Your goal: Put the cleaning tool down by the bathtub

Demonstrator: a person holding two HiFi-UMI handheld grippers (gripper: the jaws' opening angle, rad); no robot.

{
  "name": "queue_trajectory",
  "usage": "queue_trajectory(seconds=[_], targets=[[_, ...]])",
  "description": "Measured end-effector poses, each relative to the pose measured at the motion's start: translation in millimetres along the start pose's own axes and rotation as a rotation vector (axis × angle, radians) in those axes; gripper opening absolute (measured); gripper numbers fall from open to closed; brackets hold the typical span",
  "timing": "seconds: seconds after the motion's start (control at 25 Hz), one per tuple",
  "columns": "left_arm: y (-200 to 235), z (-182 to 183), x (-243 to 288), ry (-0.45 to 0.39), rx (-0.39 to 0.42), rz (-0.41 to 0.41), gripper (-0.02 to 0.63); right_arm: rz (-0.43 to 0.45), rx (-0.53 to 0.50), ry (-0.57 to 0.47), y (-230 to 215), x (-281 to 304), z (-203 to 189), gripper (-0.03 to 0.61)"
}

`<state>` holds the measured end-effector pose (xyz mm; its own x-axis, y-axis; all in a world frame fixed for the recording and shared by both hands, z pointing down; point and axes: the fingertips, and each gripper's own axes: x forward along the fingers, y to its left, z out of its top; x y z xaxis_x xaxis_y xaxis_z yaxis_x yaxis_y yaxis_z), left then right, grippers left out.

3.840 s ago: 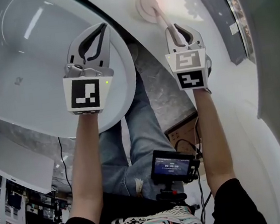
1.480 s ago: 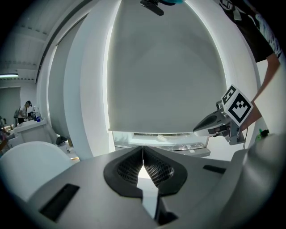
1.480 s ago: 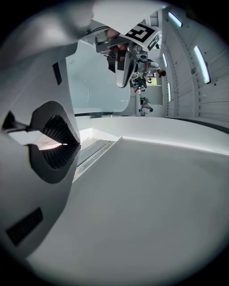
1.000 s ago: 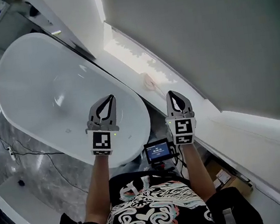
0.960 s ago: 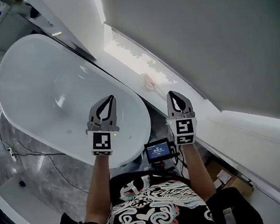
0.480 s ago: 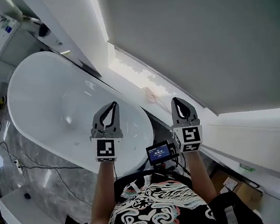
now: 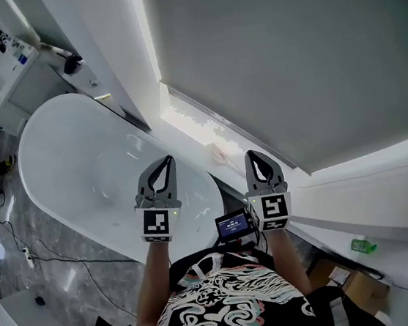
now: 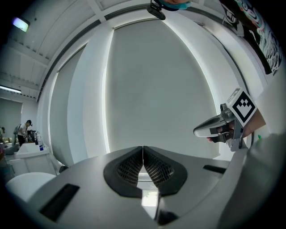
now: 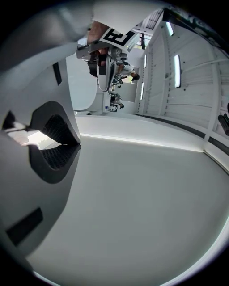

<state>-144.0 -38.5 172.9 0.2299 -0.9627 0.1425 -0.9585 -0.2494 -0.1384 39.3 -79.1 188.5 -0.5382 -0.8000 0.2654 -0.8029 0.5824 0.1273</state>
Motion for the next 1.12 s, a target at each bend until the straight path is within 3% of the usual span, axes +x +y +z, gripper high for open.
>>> queue_trajectory(seconds=[0.4, 0.56, 0.72, 0.88, 1.12], targets=[[3.4, 52.8, -15.6, -0.113, 0.023, 0.020, 0.018, 0.007, 0.054, -0.118, -3.1, -23.0, 52.2, 0.028], [1.4, 57.3, -13.7, -0.098, 0.042, 0.010, 0.018, -0.005, 0.048, -0.134, -5.3, -28.9, 55.9, 0.028], [-1.7, 59.7, -10.7, -0.152, 0.028, -0.002, 0.018, -0.004, 0.078, -0.139, -4.9, -31.7, 52.4, 0.028], [-3.1, 54.6, -9.9, -0.098, 0.033, -0.020, 0.018, 0.001, 0.081, -0.143, -4.7, -30.5, 57.1, 0.028], [-2.6, 49.4, -6.1, -0.090, 0.034, -0.017, 0.018, 0.019, 0.074, -0.123, -6.0, -27.8, 53.3, 0.028]])
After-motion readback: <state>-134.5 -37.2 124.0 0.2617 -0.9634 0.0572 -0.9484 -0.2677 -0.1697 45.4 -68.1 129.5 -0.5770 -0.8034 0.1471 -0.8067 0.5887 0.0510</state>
